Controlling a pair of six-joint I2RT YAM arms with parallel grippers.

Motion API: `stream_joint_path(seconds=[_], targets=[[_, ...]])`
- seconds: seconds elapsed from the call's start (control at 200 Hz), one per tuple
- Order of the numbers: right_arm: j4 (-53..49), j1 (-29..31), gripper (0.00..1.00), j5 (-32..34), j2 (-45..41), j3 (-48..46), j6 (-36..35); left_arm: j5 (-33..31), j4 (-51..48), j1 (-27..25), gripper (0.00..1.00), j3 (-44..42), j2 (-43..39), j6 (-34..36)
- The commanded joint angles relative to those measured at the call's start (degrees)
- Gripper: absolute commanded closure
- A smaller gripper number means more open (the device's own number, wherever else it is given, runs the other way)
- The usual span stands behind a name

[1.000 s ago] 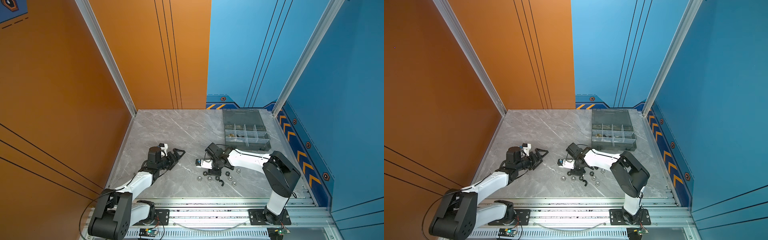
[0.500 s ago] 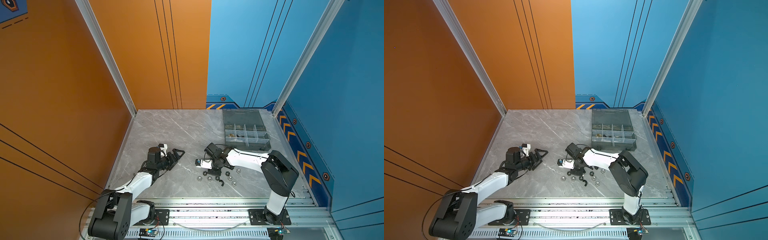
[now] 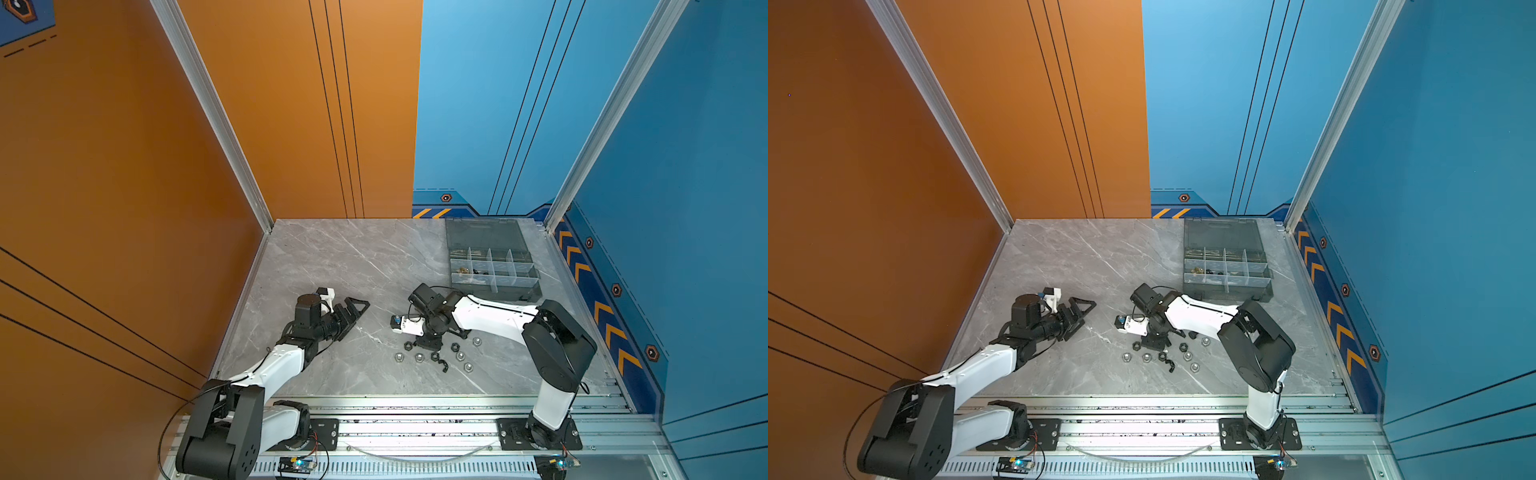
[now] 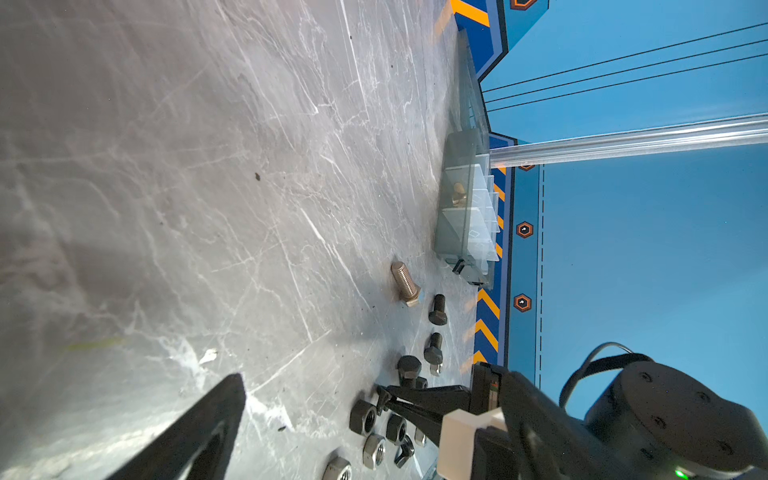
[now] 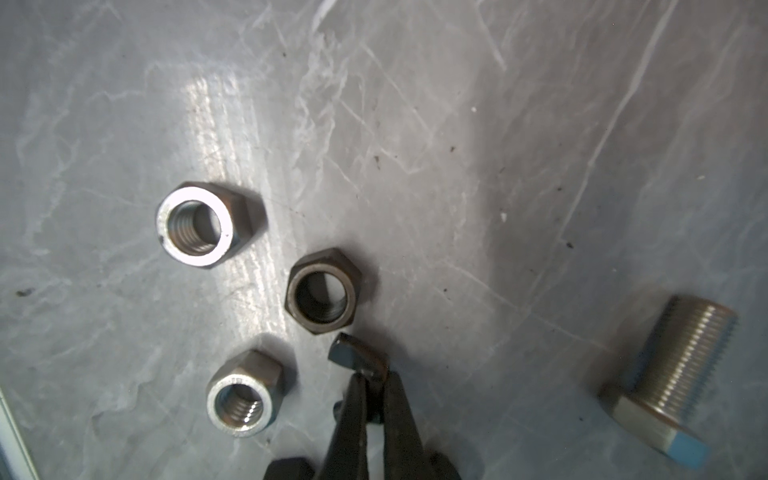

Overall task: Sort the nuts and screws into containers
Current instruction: 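Lower the right gripper and grasp a black wing nut among the hex nuts, then carry the black wing nut to the organizer and release it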

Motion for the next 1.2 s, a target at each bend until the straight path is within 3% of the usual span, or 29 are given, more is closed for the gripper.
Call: stream_joint_path(seconds=[0.0, 0.33, 0.566, 0.966, 1.196], targets=[[-2.62, -1.57, 1.00, -2.87, -2.68, 1.10, 1.60, 0.76, -0.33, 0.58, 0.02, -0.82, -1.79, -0.11], [-0.18, -5.24, 1.00, -10.30, -8.67, 1.52, 4.89, 0.72, -0.99, 0.58, 0.02, 0.30, -1.50, -0.09], [1.90, -14.06, 1.00, -14.28, -11.51, 3.14, 11.68, 0.41, -0.90, 0.56, 0.02, 0.02, -1.93, 0.00], [6.76, -28.93, 1.00, -9.75, -10.92, 5.75, 23.05, 0.41, -0.89, 0.33, 0.02, 0.89, -1.19, 0.29], [9.50, -36.51, 1.00, -1.50, -6.96, 9.79, 30.23, 0.00, -0.90, 0.24, 0.02, 0.95, -1.16, 0.11]])
